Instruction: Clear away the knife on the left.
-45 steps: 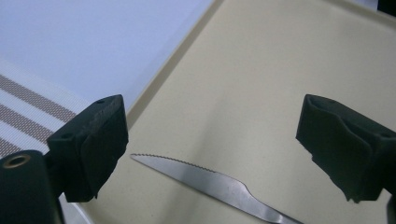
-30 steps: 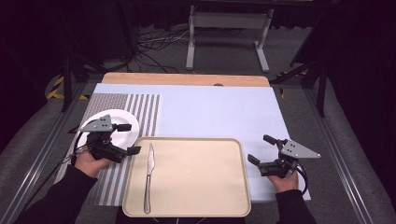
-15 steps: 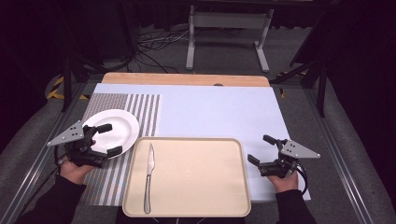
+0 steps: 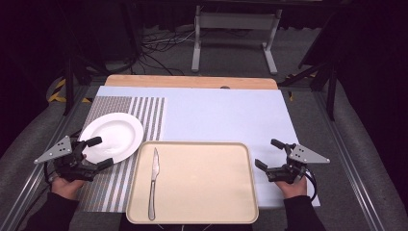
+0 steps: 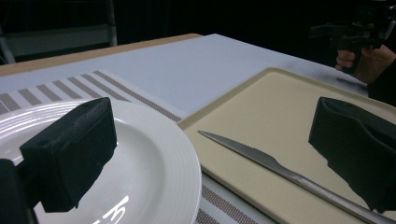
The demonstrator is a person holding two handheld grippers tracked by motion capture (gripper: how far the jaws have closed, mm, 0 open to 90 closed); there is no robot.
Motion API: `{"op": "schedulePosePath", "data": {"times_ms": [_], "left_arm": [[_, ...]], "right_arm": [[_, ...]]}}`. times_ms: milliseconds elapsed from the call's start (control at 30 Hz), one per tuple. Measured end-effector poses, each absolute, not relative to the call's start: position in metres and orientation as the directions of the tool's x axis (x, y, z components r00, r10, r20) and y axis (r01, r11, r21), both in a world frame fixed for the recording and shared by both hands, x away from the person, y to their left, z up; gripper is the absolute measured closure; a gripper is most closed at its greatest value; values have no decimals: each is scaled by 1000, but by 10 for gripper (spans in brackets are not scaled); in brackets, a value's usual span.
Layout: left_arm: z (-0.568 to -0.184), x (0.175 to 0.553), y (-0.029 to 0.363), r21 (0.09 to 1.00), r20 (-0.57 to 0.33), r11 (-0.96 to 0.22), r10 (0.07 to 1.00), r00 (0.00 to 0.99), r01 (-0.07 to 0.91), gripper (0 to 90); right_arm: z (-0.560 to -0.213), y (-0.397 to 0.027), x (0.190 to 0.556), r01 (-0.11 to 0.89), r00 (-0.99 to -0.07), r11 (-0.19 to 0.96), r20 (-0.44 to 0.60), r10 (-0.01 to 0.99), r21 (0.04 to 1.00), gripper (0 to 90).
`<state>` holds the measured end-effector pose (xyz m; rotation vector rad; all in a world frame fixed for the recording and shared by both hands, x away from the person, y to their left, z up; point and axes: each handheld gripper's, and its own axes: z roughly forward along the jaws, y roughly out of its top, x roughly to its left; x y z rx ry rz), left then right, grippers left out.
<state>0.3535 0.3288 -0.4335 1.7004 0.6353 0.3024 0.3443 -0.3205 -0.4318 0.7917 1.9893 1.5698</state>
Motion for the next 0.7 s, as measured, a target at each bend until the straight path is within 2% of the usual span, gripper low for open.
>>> {"op": "schedulePosePath", "data": {"times_ms": [333, 700], "left_arm": [[-457, 352, 342, 947, -193, -92, 598, 778, 307, 18], [-459, 352, 337, 949, -177, -100, 613, 770, 298, 16]], "right_arm": [[-433, -320, 343, 145, -714, 171, -16, 700, 975, 12], [-435, -321, 340, 147, -705, 165, -14, 709, 975, 11]]}}
